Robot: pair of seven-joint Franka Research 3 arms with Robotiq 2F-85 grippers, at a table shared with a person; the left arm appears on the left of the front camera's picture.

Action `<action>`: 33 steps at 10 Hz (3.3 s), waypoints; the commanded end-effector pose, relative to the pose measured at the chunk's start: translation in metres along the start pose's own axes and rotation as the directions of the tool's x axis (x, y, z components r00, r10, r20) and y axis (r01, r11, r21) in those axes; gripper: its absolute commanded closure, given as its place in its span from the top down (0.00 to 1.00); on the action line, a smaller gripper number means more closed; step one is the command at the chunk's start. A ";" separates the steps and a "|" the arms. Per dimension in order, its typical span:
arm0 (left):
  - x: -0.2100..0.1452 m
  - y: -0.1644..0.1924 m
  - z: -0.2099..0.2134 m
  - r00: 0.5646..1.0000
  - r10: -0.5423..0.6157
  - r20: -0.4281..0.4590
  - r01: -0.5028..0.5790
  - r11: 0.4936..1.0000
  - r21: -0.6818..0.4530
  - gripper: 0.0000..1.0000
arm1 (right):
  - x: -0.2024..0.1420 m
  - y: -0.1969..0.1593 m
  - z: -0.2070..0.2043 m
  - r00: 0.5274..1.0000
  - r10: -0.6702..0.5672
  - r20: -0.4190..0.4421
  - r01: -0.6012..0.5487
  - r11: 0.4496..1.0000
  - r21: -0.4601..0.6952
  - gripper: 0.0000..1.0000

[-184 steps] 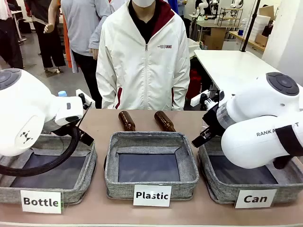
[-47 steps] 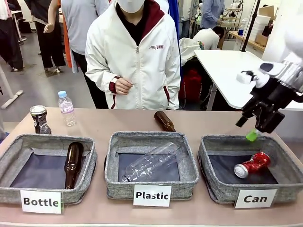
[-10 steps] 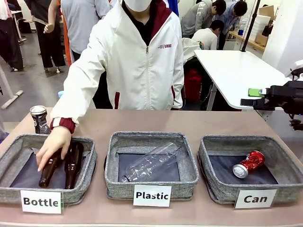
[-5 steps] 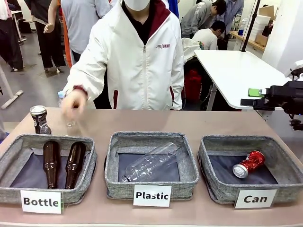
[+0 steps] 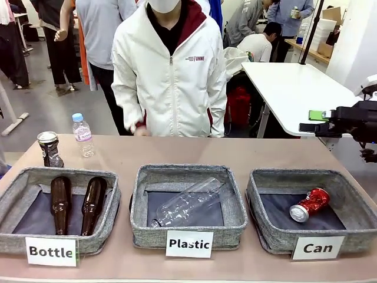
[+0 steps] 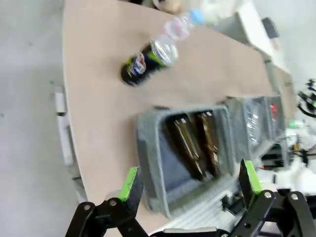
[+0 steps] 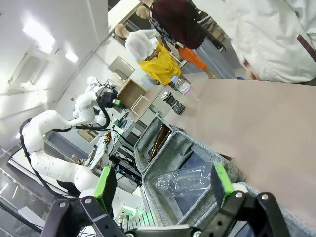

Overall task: Sort the can waste into the basket.
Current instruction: Pick up the can waste from the table and place it in the right Fabric basket.

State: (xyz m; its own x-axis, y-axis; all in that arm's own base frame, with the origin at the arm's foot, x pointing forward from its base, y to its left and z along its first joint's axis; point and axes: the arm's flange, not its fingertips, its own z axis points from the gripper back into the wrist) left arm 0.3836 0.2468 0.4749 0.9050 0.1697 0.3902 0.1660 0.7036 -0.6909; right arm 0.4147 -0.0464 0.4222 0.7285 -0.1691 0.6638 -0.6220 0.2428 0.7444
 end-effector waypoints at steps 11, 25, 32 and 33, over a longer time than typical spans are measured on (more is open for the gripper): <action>0.054 -0.006 -0.051 0.963 -0.257 0.079 0.215 0.912 0.349 1.00 | 0.003 0.000 0.001 1.000 0.004 0.000 -0.004 1.000 0.009 1.00; 0.108 0.087 -0.164 0.309 -0.941 0.135 0.951 0.308 -0.027 1.00 | 0.003 0.000 0.001 1.000 0.004 0.000 -0.004 1.000 0.009 1.00; 0.072 0.147 0.002 0.364 -0.917 0.165 0.931 0.359 -0.058 1.00 | 0.003 0.000 0.001 1.000 0.004 0.000 -0.004 1.000 0.009 1.00; 0.063 0.151 0.011 0.349 -0.915 0.202 0.935 0.353 -0.015 1.00 | 0.003 0.000 0.001 1.000 0.004 0.000 -0.004 1.000 0.009 1.00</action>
State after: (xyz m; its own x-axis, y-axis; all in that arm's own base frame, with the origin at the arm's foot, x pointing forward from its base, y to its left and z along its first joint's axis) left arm 0.4535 0.3759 0.4044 0.1466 -0.4793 0.8653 0.9067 0.4148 0.0761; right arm 0.4157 -0.0466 0.4222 0.7289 -0.1683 0.6636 -0.6219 0.2426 0.7446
